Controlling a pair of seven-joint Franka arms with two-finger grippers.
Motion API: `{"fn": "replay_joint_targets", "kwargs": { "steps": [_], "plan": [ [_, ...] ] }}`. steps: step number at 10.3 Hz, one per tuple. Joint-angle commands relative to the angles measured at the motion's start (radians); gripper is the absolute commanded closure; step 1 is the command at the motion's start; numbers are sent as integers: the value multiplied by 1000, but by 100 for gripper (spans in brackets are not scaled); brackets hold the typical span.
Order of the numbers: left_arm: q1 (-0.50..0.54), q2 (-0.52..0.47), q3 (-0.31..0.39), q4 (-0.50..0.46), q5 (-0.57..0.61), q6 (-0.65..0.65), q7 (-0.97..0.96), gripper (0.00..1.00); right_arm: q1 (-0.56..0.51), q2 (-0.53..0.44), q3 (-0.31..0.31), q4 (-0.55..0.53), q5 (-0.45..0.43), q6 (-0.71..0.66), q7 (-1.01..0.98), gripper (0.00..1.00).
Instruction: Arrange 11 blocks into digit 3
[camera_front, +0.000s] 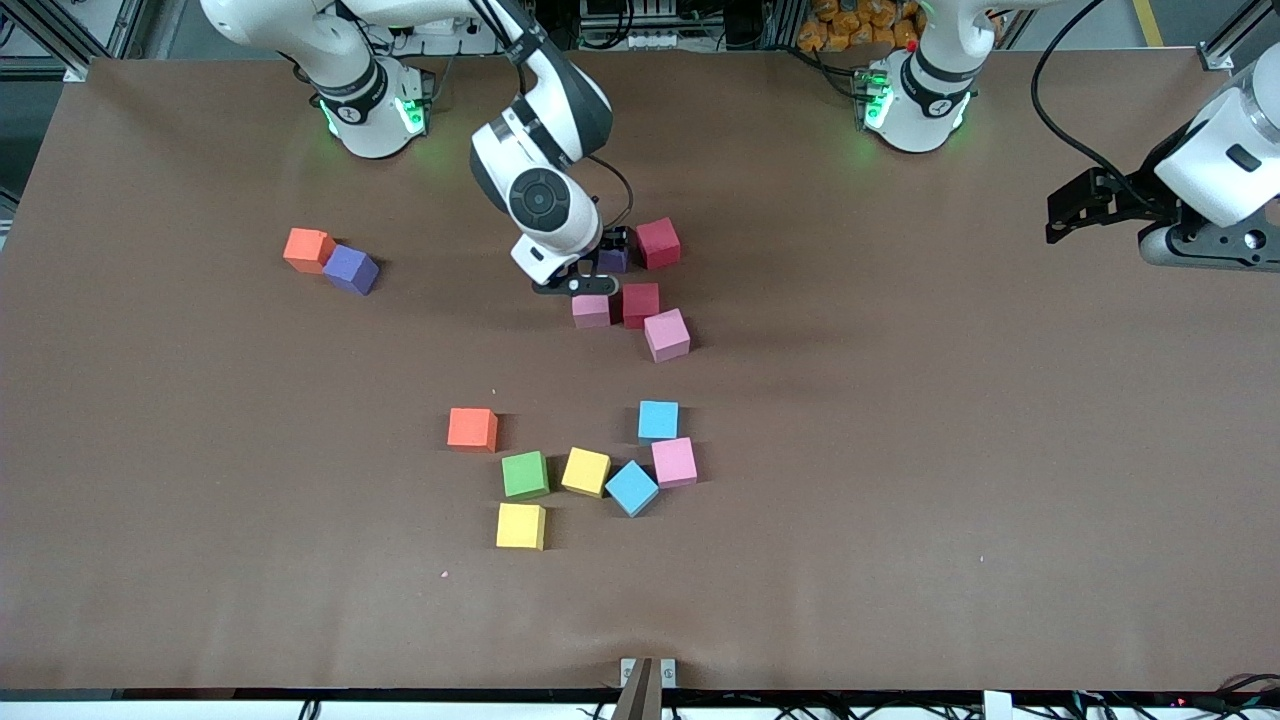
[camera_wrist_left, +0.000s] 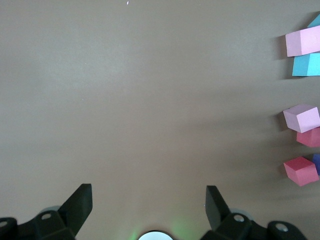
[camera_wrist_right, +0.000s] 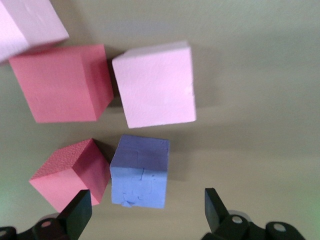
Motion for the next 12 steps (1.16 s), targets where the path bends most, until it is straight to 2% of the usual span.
{"fn": "replay_joint_targets", "kwargs": {
  "steps": [1,3,6,10,12],
  "plan": [
    [-33,13,-28,6,-14,-19,-5,0,-12,9,-31,38,-35,-10,-33,0],
    [-99,68,-75,11,-52,26,-150,0,-35,44,-33,35,-58,63,-144,0],
    [-232,165,-102,-1,-52,125,-370,0,-26,115,-31,30,-65,186,-163,0],
    [-268,150,-108,-153,-55,274,-469,0,-14,159,-29,30,-62,229,-153,0],
    [-268,145,-113,-185,-55,300,-470,0,-12,164,-29,36,-49,226,-139,0]
  ]
}}
